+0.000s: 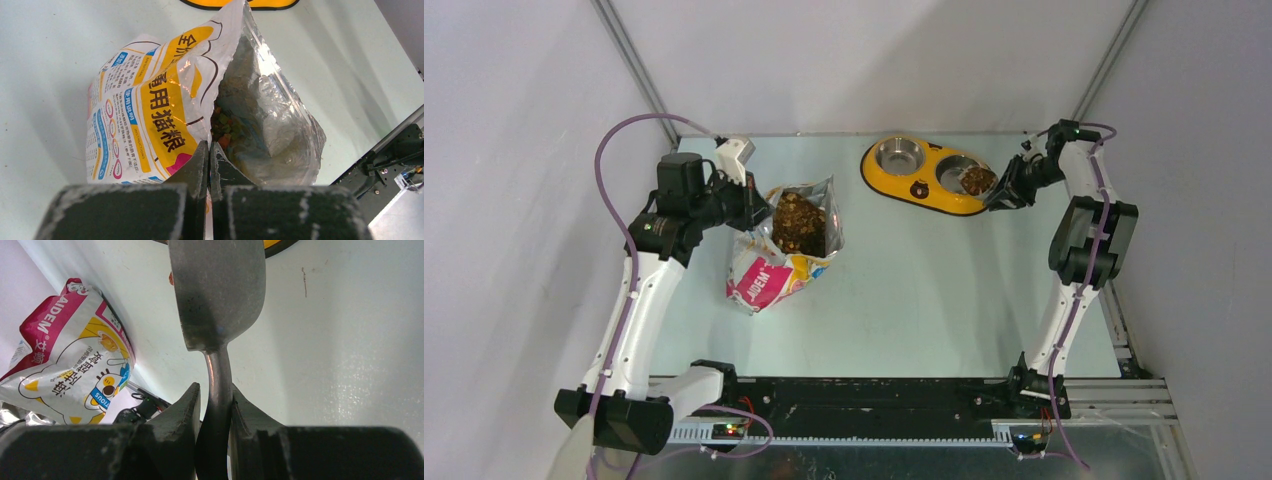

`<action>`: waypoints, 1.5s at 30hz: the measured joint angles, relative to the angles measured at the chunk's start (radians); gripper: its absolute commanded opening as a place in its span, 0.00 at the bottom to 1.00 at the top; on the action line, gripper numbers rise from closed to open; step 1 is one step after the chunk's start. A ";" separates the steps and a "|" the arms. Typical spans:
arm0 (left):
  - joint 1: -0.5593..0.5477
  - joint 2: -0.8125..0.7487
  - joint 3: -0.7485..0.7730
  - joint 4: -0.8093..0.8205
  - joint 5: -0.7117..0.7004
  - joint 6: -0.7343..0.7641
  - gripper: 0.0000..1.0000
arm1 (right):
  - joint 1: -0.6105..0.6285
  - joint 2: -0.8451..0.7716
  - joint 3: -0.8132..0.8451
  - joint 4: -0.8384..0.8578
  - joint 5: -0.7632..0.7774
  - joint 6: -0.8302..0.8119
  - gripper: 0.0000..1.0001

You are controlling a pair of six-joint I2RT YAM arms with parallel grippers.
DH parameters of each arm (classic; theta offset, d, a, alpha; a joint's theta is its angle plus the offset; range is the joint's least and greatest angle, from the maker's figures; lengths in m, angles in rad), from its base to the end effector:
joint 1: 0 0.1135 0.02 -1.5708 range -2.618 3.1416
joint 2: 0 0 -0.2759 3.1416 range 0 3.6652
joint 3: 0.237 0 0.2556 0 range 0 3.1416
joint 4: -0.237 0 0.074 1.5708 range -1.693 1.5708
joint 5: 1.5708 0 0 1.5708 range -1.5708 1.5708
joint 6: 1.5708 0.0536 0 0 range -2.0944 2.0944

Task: Serve the pet food
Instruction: Pour the pet food into the pet food bowl.

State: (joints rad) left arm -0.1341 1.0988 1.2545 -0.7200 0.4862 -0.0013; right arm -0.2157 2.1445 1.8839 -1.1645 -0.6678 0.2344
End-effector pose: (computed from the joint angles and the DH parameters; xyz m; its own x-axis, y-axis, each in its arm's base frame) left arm 0.2278 -0.0560 0.3921 -0.5307 0.0704 -0.8446 0.5088 0.8235 -0.2510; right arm 0.4390 -0.0622 0.2243 -0.9214 0.3886 0.0011 0.3025 0.7156 0.6297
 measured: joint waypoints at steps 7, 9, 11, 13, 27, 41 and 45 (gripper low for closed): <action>0.000 0.000 0.000 0.000 0.000 0.000 0.00 | 0.004 0.000 0.010 -0.008 0.023 -0.003 0.00; 0.000 0.000 0.000 0.000 0.000 0.000 0.00 | 0.004 0.000 0.017 -0.014 0.030 -0.004 0.00; 0.000 0.000 0.000 0.000 0.000 0.000 0.00 | 0.004 0.001 0.029 -0.019 0.037 -0.006 0.00; 0.000 0.000 0.000 0.000 0.000 0.000 0.00 | 0.004 0.002 0.044 -0.023 0.042 -0.007 0.00; 0.002 0.000 0.000 0.000 0.007 0.000 0.00 | 0.017 0.047 0.082 -0.026 0.054 -0.008 0.00; 0.003 0.000 0.000 0.000 0.012 0.000 0.00 | 0.034 0.068 0.110 -0.024 0.065 -0.008 0.00; 0.003 0.000 0.000 0.000 0.014 0.000 0.00 | 0.038 0.071 0.122 -0.030 0.076 -0.008 0.00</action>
State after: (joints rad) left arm -0.1314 1.0988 1.2545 -0.7200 0.5007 -0.0017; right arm -0.1776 2.2154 2.0064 -1.1946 -0.5919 0.2260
